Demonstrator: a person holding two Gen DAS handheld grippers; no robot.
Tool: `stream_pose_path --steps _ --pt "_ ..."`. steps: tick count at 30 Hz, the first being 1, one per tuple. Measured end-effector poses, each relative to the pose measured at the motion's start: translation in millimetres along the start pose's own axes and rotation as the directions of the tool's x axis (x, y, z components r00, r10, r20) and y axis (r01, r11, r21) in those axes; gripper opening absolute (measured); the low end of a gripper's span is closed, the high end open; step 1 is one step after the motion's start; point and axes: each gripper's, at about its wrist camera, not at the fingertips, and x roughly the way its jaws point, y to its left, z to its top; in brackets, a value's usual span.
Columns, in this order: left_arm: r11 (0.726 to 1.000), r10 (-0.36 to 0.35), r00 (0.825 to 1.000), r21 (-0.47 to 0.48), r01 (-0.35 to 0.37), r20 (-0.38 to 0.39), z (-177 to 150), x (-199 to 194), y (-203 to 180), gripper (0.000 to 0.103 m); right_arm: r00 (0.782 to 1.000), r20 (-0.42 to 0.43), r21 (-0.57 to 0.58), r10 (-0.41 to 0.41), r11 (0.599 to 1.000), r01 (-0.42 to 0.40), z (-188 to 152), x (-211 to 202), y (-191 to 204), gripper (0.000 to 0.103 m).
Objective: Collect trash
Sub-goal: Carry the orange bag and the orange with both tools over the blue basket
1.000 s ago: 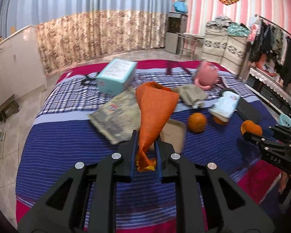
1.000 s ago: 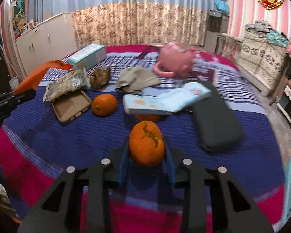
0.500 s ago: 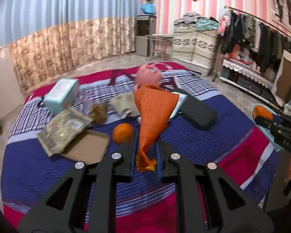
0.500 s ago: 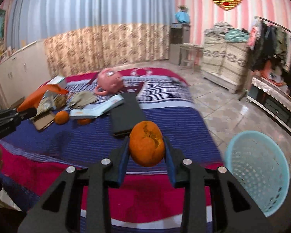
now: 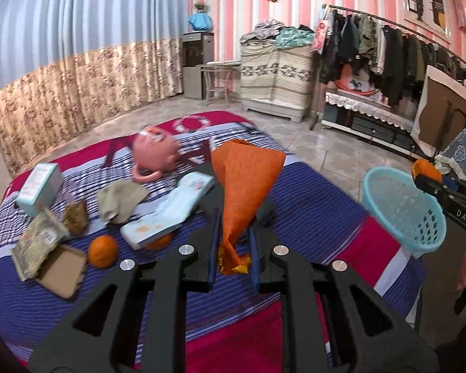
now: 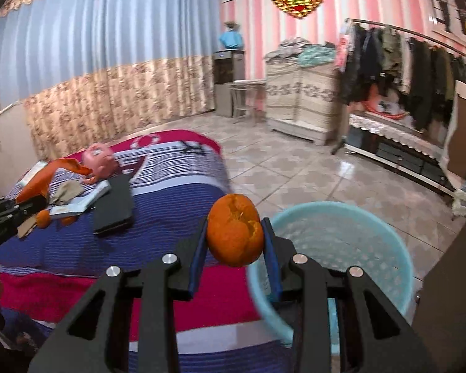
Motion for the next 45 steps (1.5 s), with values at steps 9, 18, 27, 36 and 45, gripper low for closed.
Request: stream_pose_path --steps 9,18,27,36,45 --pt "0.995 -0.069 0.997 0.078 0.067 0.017 13 18 -68 0.015 0.989 0.024 0.021 -0.144 0.989 0.144 1 -3 -49 0.034" --pt "0.982 -0.136 0.991 0.129 0.135 0.002 13 32 -118 0.015 0.974 0.029 0.073 -0.223 0.973 0.221 1 -7 -95 0.034" --pt "0.964 -0.192 0.980 0.176 0.197 -0.045 9 56 -167 0.015 0.972 0.019 0.166 -0.233 0.960 0.227 -7 -4 -123 0.034" --pt "0.941 -0.235 0.968 0.227 0.250 -0.091 8 81 -217 0.015 0.972 -0.030 0.160 -0.234 0.959 0.236 -6 7 -130 0.034" --pt "0.915 -0.268 0.953 0.272 0.297 -0.141 8 111 -262 0.016 0.968 -0.050 0.237 -0.245 0.939 0.250 -15 13 -152 0.034"
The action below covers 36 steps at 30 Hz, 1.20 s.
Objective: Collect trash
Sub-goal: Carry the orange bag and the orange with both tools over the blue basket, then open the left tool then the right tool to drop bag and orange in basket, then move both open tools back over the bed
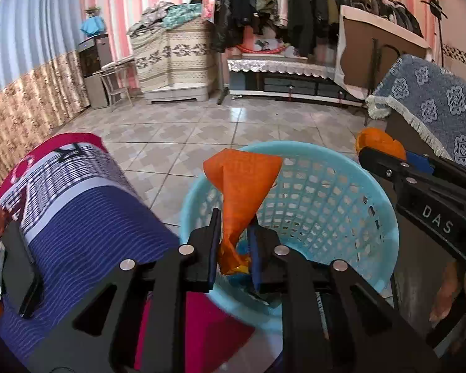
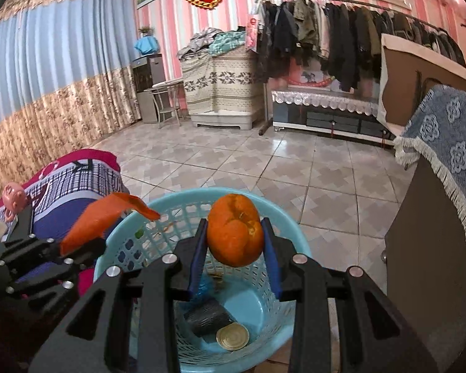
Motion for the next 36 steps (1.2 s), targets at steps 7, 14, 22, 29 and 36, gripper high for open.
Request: stream_pose_path --steps 7,14,22,29,36 --pt "1.000 -0.023 1.000 0.004 0.023 0.010 5 8 -8 0.049 1.000 -0.011 0.051 -0.015 0.999 0.015 -6 10 -12 0.034" --pt "0.999 0.029 0.999 -0.040 -0.029 0.014 2 5 13 0.073 1.000 -0.019 0.056 -0.019 0.998 0.020 -9 16 -13 0.034" --pt "0.981 0.129 0.990 -0.153 -0.118 0.062 -4 -17 59 0.093 0.999 -0.046 0.034 -0.012 0.999 0.014 -19 36 7 0.036" --pt "0.963 0.211 0.975 -0.186 -0.196 0.064 -11 -28 84 0.097 0.999 -0.052 -0.014 -0.001 1.000 0.000 -27 45 25 0.065" --pt "0.949 0.222 0.974 -0.238 -0.207 0.037 -22 -44 112 0.097 0.999 -0.037 -0.034 -0.005 0.999 0.003 -24 40 36 0.085"
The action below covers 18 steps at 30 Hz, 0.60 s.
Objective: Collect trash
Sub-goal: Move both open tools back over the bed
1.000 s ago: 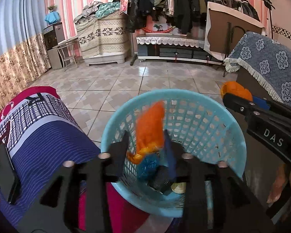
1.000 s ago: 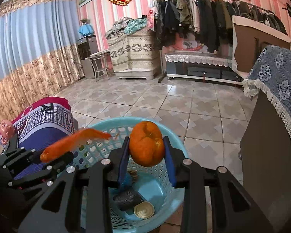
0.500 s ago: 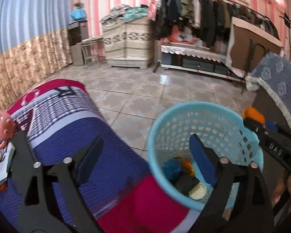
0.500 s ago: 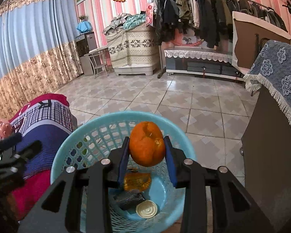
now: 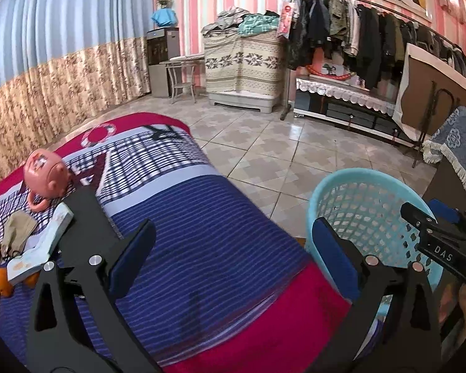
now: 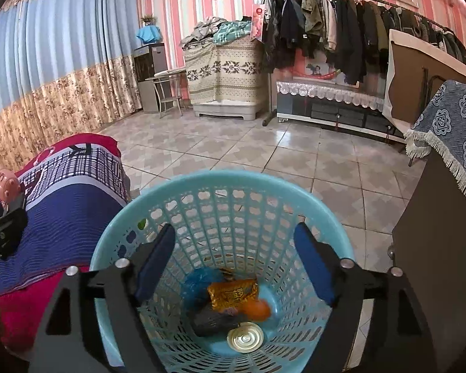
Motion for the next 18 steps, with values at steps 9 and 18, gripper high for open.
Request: stream_pose_path --steps 9,18 --pt "0.997 0.061 0.998 -0.052 -0.061 -0.004 -19 -27 47 0.097 0.998 0.056 -0.059 0.020 0.998 -0.017 5 -18 26 0.094" --pt "0.990 0.125 0.991 -0.066 -0.128 -0.045 -48 -59 99 0.097 0.994 0.059 -0.124 0.088 0.989 -0.080 3 -31 67 0.094"
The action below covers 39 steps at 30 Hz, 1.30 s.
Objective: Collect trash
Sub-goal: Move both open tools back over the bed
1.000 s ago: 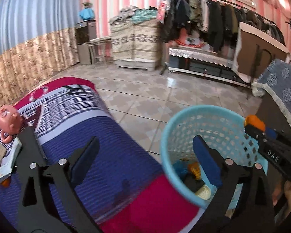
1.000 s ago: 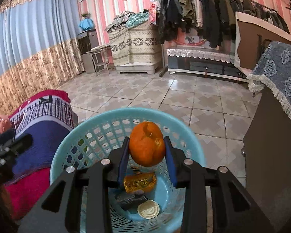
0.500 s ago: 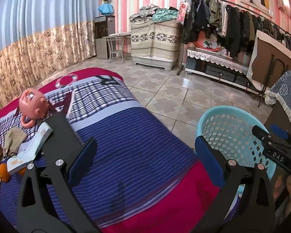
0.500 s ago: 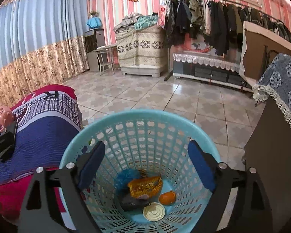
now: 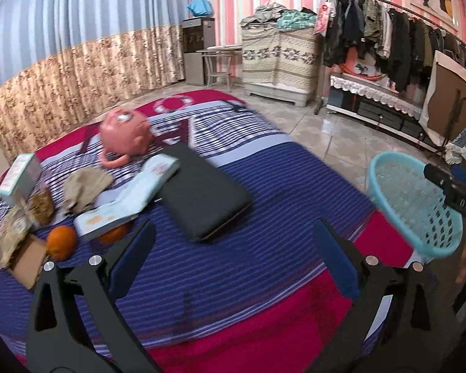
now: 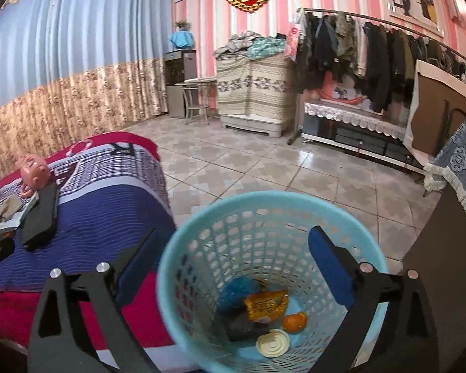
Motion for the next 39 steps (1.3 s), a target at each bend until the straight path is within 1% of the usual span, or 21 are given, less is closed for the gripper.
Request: stream_pose_path --steps 5,12,15,18,21,23,31,34,39 --pt "0.999 0.016 1.000 -0.041 -0.016 -0.010 -9 -15 36 0.097 0.999 0.011 -0.029 0.040 0.999 -0.040 1 -7 28 0.094" --pt "0.991 0.089 0.996 -0.100 -0.087 0.014 -20 -39 92 0.097 0.996 0.007 -0.090 0.093 0.992 -0.092 -6 -16 70 0.094" --pt "0.985 0.116 0.993 -0.135 -0.112 0.019 -23 -48 118 0.097 0.992 0.008 -0.104 0.129 0.986 -0.127 -10 -25 86 0.094" --pt "0.975 0.156 0.987 -0.163 -0.149 0.033 -26 -57 145 0.097 0.986 0.017 -0.113 0.165 0.980 -0.162 -12 -34 103 0.094" --pt "0.966 0.185 0.982 -0.191 -0.175 0.036 -31 -63 168 0.097 0.977 0.014 -0.109 0.214 0.971 -0.211 -13 -39 121 0.094" --pt "0.960 0.200 0.979 -0.210 -0.188 0.039 -33 -68 183 0.097 0.973 0.012 -0.116 0.231 0.967 -0.228 -14 -42 135 0.094" --pt "0.937 0.272 0.962 -0.236 -0.256 0.036 -49 -87 240 0.097 0.960 0.011 -0.206 0.279 0.940 -0.271 -16 -58 195 0.095" --pt "0.926 0.304 0.952 -0.241 -0.291 0.019 -58 -89 260 0.097 0.954 -0.003 -0.218 0.300 0.931 -0.293 -20 -58 214 0.095" --pt "0.906 0.332 0.943 -0.283 -0.316 0.010 -72 -93 286 0.097 0.947 -0.046 -0.266 0.317 0.910 -0.318 -33 -54 247 0.095"
